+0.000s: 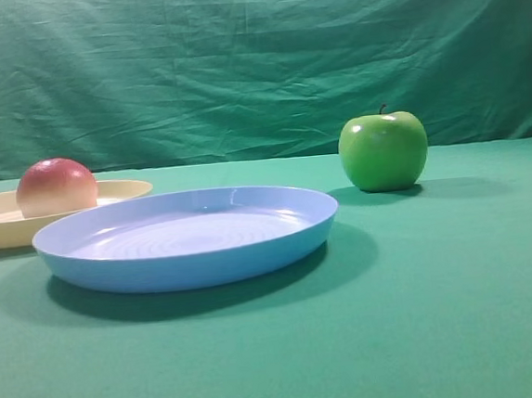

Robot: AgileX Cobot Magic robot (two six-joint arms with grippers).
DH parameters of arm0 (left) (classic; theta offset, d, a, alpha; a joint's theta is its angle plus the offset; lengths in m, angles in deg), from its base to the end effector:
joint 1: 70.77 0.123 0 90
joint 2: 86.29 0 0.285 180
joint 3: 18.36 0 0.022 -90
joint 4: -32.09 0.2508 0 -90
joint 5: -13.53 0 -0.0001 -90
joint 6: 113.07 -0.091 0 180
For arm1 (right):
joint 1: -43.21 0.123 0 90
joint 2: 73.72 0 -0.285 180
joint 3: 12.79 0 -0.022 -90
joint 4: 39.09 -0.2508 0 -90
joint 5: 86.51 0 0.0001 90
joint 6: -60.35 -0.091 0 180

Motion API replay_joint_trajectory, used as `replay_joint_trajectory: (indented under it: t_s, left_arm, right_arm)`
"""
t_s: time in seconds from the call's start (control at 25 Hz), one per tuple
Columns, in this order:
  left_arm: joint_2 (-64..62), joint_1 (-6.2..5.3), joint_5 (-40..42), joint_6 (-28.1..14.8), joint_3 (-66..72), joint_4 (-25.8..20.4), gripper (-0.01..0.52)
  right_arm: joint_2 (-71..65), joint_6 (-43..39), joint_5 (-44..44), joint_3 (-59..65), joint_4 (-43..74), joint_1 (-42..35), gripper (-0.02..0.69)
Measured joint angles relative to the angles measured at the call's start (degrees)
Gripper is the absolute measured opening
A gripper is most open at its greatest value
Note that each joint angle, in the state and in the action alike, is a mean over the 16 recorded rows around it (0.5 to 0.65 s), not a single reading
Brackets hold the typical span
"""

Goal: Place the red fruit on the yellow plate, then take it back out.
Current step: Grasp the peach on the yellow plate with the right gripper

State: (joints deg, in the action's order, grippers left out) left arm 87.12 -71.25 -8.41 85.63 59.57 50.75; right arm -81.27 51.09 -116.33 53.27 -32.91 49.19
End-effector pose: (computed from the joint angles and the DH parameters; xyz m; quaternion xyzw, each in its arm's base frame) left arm 0.0516 0.0105 0.1775 -0.0420 0.7938 0.0382 0.6055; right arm 0.0406 -0.0007 0.2313 0.0023 0.7841 0.0325 0.6198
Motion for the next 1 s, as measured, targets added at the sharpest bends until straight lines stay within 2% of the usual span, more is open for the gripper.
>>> replay_joint_trajectory:
  t_s: [0.44,1.0]
  left_arm:
    - [0.00,0.00,0.00,0.00,0.00,0.00,0.000]
    - [0.00,0.00,0.00,0.00,0.00,0.00,0.000]
  right_arm:
    - [0.42,-0.10,4.97,10.67,-1.42,-0.69,0.000]
    - [0.42,-0.15,7.16,12.35,-4.29,-0.69,0.000]
